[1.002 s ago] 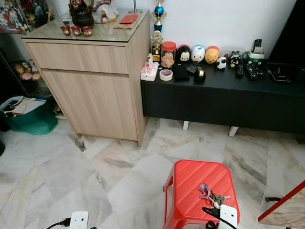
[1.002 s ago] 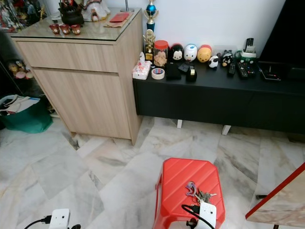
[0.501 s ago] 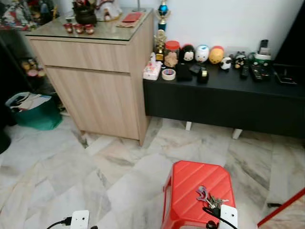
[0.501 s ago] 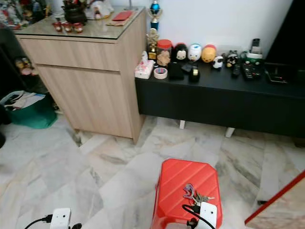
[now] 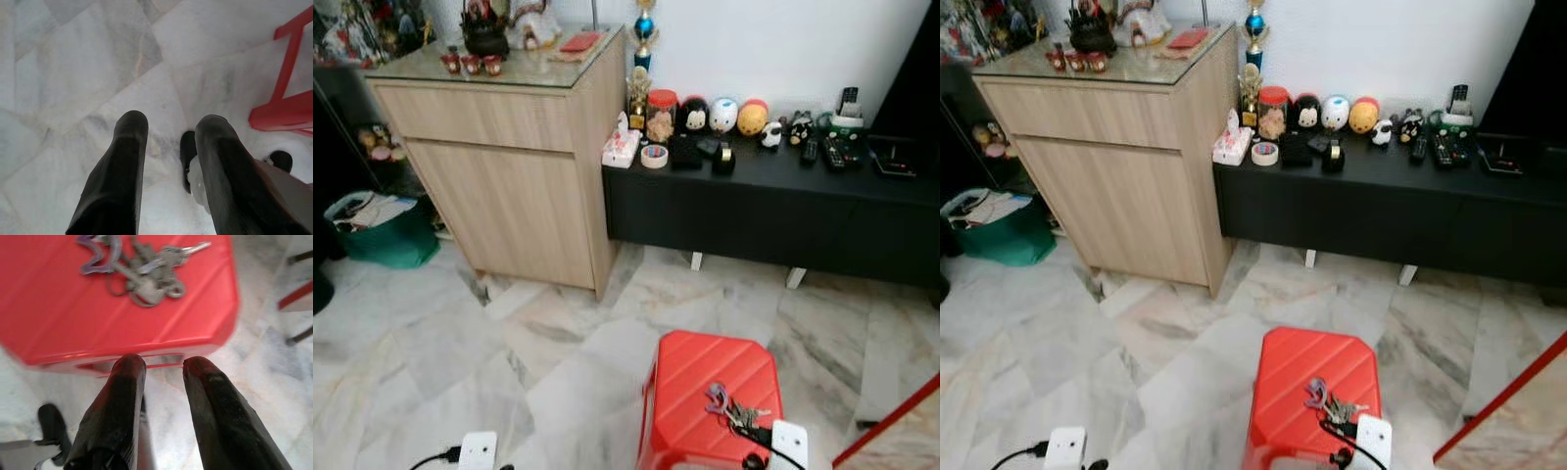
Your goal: Hang keys on a hook
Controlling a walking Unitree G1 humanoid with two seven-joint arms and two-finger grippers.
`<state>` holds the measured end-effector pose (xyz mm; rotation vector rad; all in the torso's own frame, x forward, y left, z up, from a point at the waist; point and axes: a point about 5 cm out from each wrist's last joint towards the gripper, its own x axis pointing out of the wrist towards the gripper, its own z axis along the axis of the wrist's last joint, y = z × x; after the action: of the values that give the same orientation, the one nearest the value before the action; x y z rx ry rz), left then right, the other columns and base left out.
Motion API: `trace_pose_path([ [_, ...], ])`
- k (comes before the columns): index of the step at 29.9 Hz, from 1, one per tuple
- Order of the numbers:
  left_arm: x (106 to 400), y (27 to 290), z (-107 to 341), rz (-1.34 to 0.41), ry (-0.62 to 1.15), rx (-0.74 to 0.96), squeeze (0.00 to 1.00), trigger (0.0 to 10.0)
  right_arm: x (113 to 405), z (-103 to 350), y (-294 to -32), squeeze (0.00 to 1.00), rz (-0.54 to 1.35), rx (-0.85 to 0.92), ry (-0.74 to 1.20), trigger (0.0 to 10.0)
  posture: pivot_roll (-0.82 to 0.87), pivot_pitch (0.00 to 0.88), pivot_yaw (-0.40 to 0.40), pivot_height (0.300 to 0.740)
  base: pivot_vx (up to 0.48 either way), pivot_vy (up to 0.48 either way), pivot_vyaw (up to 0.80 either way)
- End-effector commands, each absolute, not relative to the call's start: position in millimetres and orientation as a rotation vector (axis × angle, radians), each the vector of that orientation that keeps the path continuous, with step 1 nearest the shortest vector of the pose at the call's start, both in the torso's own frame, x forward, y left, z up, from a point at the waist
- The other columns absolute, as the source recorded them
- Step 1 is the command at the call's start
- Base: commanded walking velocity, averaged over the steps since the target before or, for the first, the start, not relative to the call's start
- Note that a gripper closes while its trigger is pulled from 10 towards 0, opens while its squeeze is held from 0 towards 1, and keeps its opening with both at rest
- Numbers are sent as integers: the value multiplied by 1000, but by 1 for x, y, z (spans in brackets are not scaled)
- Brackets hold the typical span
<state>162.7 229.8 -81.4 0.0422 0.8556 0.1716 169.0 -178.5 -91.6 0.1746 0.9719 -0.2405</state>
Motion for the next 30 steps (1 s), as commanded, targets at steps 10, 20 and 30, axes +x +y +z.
trace_pose_path([
  [10, 160, 232, -82, 177, 872, 45, 0, 10000, 170, -91, -178, 0, -236, 168, 967, 10000, 9, 22, 7, 740, 0, 0, 0],
  [20, 160, 232, -82, 176, 870, 37, 0, 10000, 170, -91, -180, 0, -265, 184, 958, 10000, 9, 22, 7, 740, 0, 0, 0],
  [30, 160, 232, -82, 176, 869, 39, 0, 10000, 171, -90, -180, 0, -252, 175, 955, 10000, 9, 22, 8, 740, 0, 0, 0],
])
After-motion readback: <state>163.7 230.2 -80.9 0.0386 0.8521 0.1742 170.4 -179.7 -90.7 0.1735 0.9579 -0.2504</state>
